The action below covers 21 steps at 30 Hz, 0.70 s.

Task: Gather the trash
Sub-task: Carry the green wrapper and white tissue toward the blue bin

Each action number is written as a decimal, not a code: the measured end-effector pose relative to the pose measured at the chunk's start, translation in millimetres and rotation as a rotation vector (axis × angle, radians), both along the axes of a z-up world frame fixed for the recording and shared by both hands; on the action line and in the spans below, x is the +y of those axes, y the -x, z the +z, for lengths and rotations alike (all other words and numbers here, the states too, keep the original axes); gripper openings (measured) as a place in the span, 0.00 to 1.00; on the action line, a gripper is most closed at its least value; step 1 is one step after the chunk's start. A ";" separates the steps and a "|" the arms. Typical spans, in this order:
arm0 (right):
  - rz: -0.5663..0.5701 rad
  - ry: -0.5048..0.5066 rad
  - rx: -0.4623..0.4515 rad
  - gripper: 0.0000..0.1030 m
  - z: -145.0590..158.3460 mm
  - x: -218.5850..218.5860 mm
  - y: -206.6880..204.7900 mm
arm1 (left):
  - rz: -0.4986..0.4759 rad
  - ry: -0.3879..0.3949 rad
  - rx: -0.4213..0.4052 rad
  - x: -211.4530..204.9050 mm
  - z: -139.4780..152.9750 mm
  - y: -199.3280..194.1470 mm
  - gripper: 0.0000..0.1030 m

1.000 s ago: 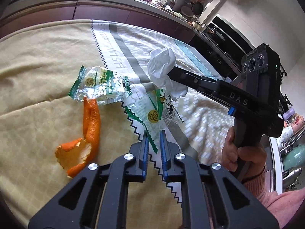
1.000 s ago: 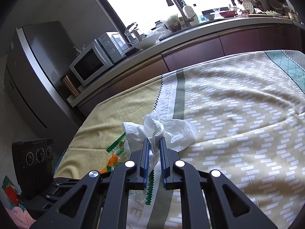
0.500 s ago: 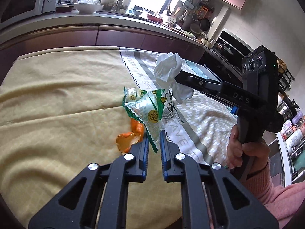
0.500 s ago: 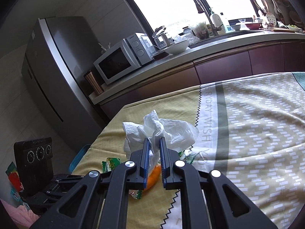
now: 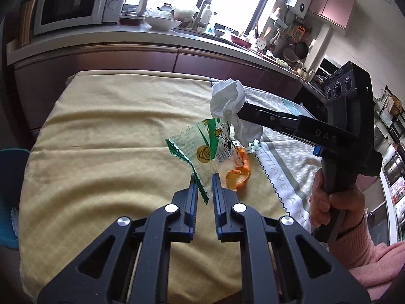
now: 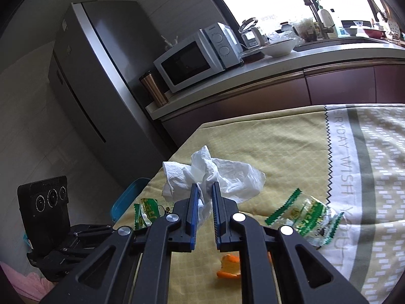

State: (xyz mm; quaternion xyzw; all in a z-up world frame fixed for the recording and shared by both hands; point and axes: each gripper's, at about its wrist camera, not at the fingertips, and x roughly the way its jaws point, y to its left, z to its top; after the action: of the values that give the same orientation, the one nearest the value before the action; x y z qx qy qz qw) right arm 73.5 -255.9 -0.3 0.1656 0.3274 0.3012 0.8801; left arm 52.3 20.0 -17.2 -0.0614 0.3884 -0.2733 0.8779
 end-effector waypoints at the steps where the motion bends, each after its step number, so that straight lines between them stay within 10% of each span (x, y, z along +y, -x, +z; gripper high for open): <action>1: 0.011 0.001 0.001 0.09 0.5 6.7 -2.0 | 0.014 -0.002 0.000 5.4 -0.3 0.5 0.12; 21: 0.207 0.001 0.019 0.09 3.6 111.7 -36.9 | 0.221 -0.035 -0.016 85.6 -2.6 9.9 0.11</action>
State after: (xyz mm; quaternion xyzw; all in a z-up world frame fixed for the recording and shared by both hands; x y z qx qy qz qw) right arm 110.4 -144.2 3.3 0.1335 0.3511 0.3886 0.8414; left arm 42.5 105.6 -19.8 -0.0864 0.3770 -0.1686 0.9067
